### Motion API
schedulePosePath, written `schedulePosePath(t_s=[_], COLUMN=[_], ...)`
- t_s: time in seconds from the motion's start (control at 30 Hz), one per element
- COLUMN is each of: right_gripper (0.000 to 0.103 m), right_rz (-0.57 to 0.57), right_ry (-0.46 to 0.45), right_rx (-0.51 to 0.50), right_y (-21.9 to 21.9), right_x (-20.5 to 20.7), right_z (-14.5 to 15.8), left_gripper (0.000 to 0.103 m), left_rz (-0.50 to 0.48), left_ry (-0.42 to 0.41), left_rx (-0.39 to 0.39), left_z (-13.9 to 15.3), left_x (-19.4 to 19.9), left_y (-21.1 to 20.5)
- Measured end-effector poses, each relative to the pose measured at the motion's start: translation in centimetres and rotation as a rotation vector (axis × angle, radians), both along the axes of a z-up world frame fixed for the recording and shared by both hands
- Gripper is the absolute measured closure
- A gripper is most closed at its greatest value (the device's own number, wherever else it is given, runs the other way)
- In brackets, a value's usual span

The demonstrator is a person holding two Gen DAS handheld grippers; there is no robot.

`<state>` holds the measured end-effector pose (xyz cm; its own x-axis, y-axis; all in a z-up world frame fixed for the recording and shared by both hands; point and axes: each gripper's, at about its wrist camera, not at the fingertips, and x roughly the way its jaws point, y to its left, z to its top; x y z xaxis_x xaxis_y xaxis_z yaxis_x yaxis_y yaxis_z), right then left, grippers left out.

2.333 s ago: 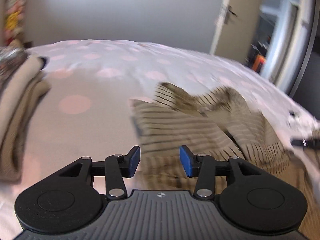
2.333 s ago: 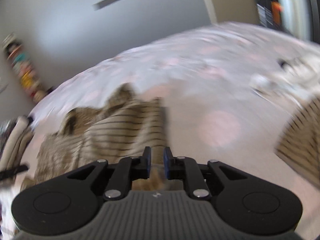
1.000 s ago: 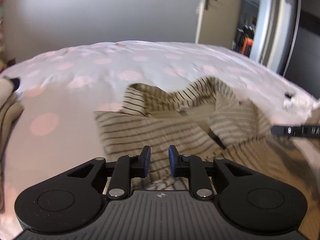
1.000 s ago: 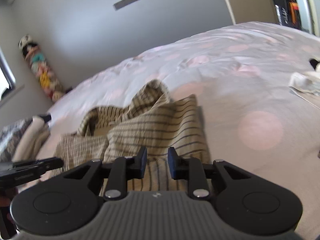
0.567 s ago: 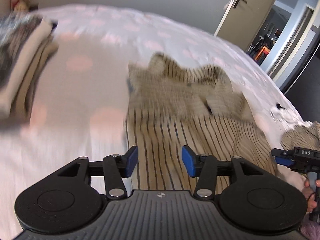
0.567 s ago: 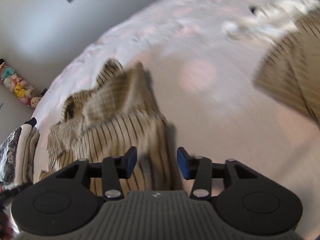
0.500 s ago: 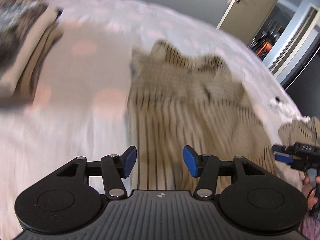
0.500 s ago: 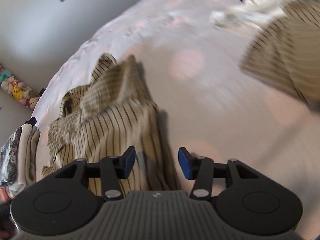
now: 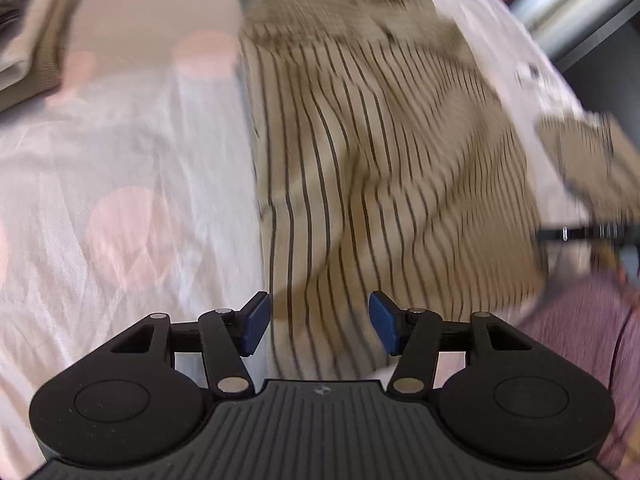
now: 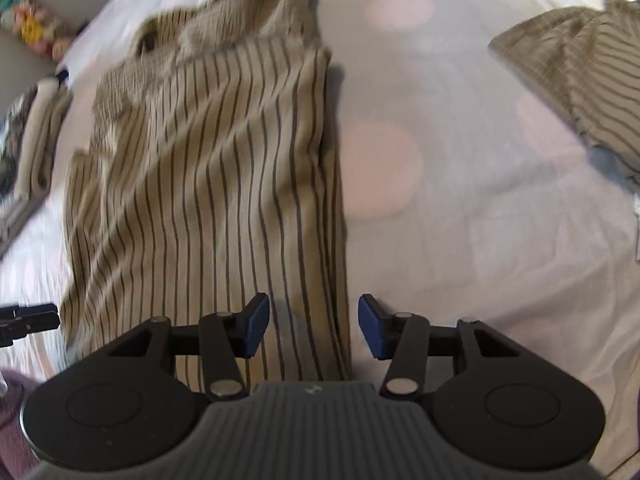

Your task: Fold clothes

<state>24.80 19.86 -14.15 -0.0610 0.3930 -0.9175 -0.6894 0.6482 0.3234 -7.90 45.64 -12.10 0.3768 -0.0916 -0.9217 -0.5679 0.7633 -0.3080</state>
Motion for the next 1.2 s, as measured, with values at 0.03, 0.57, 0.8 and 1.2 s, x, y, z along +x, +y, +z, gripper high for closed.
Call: schedulePosePath(t_s=[0.03,0.57,0.8,1.2], right_gripper=[0.052,0.1,0.102,0.088], right_rz=[0.018,0.137,0.263,0.317], right_ry=[0.01,0.015,-0.023,-0.059], right_rx=[-0.013,-0.04,-0.175,-0.225], right_y=[0.2,-1.9,-1.9,-1.4], right_x=[-0.1,-1.1,-2.2,-3.2], right_z=[-0.2,1.3,0.5,-0.3], left_gripper=[0.05,0.1,0.103,0.085], left_rz=[-0.023,-0.222,-0.309,-0.34], left_ry=[0.02,0.059,0.134,0.191], left_rx=[-0.012,-0.055,-0.043,-0.009], left_z=[-0.2,-0.3,-0.5,-0.6], left_x=[0.1,-0.2,-0.7,-0.4], left_y=[0.0,-1.7,-2.4,-2.2])
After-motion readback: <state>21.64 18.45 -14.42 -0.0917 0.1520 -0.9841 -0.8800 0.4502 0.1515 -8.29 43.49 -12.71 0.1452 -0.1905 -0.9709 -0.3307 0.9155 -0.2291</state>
